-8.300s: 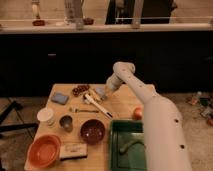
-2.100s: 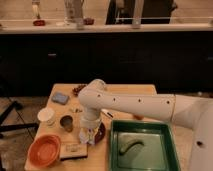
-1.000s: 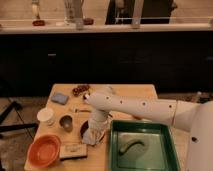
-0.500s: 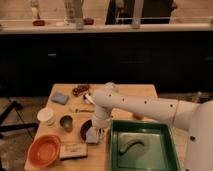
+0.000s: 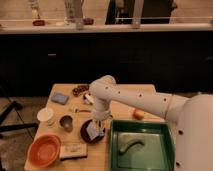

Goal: Wipe purple bowl with towel

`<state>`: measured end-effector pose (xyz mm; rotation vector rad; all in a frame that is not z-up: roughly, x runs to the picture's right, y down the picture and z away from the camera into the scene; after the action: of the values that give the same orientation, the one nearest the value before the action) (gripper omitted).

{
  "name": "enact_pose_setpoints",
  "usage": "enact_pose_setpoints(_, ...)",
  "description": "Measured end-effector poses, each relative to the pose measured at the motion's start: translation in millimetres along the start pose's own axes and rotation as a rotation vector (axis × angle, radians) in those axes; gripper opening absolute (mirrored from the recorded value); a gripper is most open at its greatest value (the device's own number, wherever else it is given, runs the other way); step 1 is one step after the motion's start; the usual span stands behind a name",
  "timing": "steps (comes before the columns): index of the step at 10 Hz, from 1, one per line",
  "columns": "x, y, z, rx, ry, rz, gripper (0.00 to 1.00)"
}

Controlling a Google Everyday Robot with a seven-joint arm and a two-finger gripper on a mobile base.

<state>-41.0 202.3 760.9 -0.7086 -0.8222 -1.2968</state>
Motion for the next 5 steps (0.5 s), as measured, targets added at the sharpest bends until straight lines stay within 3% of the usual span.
enact_pose_setpoints(5, -2, -71, 10, 0.008, -0.016, -0.154, 0.00)
